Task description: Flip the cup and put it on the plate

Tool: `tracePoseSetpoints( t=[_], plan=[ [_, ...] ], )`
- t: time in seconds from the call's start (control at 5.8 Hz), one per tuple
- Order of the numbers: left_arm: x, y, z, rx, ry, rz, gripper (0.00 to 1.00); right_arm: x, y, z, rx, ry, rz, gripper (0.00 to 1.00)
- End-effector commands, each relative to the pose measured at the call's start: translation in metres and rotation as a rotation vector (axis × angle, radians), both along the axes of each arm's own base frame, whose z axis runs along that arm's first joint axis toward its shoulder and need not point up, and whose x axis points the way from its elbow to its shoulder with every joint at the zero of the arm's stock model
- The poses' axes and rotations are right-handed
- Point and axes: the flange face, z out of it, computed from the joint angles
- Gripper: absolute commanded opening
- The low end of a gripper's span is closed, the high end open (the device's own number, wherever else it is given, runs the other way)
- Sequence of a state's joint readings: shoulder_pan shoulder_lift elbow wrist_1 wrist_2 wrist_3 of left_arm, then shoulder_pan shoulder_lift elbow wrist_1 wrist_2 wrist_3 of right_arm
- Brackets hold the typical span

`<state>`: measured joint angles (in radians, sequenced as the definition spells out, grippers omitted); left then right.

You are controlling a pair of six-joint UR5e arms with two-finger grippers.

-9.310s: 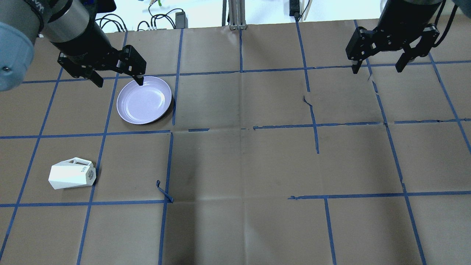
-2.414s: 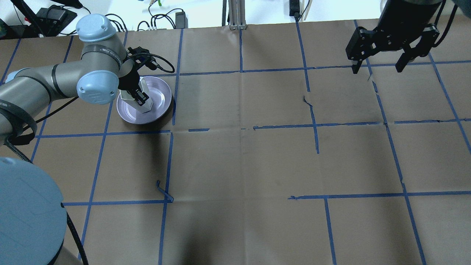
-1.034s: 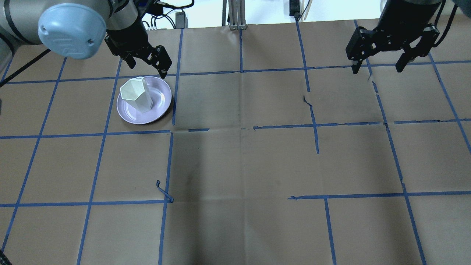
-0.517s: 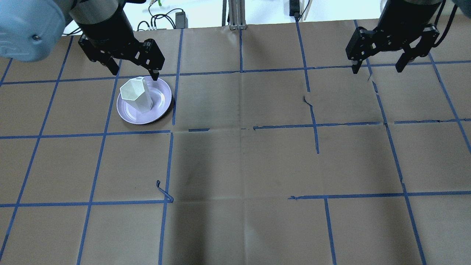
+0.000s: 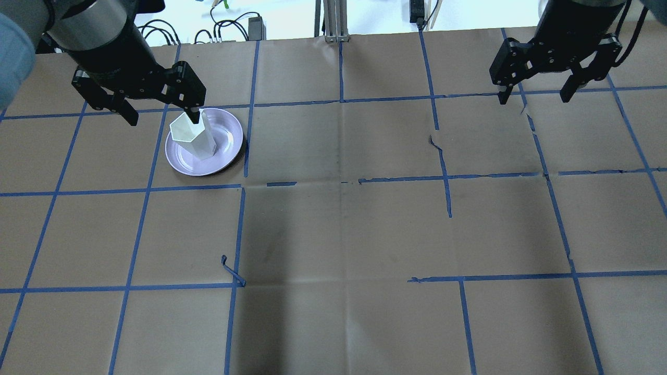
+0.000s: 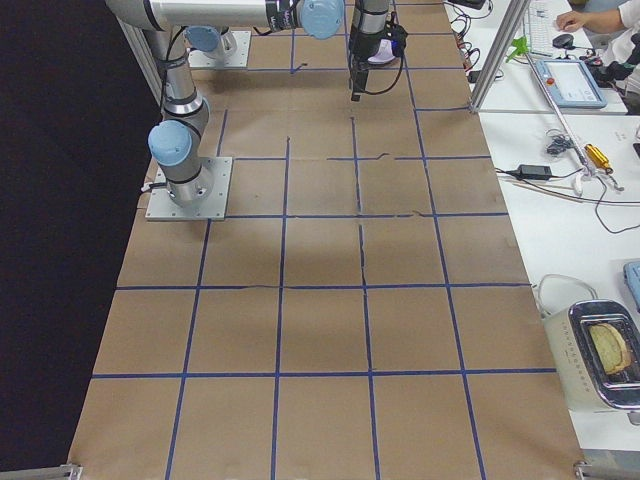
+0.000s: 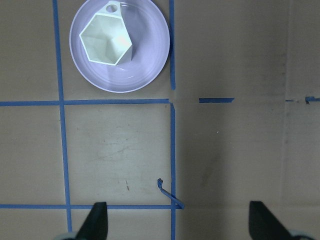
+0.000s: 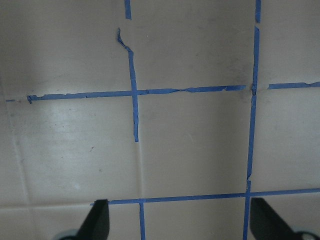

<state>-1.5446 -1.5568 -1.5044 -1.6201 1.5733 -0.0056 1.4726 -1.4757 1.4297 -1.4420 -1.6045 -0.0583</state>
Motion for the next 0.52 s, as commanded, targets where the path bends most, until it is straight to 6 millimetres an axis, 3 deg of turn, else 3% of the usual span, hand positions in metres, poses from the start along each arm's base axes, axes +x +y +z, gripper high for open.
tracePoseSetpoints(
  t=[0.0, 0.34],
  plan=[
    [0.0116, -0.0091, 0.0037, -0.010, 0.023, 0.038, 0.98, 0.0000, 0.0000, 0.0000, 0.000, 0.000, 0.000, 1.00],
    [0.0118, -0.0119, -0.0007, -0.002, 0.023, 0.030, 0.98, 0.0000, 0.0000, 0.0000, 0.000, 0.000, 0.000, 1.00]
  ],
)
